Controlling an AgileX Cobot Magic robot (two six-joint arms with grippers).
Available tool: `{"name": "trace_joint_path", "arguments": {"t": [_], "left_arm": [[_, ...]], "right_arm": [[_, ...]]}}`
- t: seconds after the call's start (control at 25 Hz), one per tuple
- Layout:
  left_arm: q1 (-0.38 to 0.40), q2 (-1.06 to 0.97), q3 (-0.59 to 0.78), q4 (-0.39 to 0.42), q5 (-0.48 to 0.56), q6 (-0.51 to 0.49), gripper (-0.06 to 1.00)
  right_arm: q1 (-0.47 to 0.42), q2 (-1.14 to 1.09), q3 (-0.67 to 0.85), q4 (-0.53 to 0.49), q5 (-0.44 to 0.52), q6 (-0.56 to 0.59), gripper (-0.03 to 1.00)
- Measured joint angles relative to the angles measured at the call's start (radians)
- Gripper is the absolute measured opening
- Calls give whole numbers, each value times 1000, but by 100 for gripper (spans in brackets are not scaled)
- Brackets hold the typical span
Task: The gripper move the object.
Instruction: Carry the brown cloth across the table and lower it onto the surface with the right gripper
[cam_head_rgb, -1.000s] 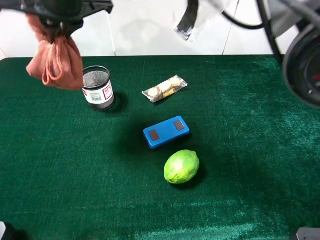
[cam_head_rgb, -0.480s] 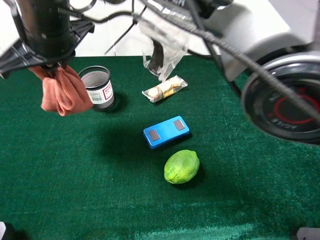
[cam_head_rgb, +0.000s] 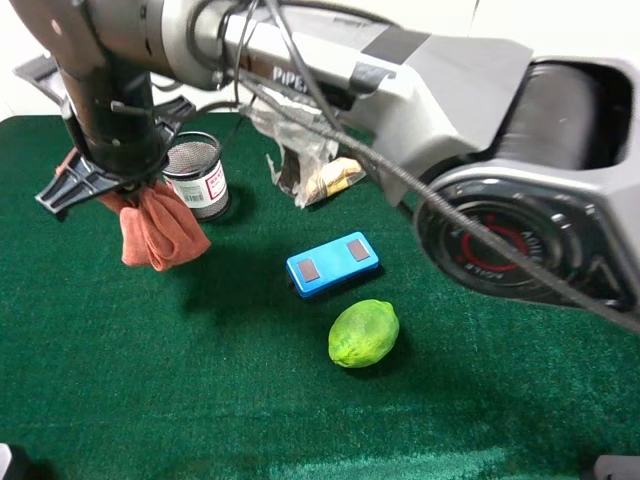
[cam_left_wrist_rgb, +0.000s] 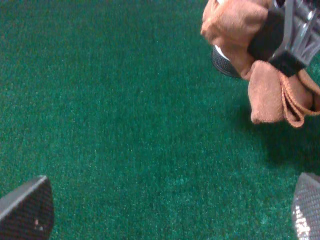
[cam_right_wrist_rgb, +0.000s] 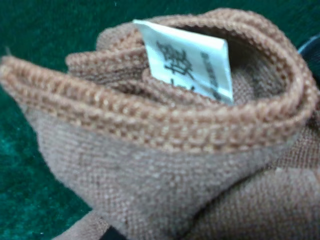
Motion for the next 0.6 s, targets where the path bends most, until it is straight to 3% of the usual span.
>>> {"name": "trace_joint_path", "arguments": {"t": [0.6], "left_arm": [[0, 0, 0, 1, 0, 0, 96]], "right_arm": [[0, 92, 0, 49, -29, -57, 7]]}}
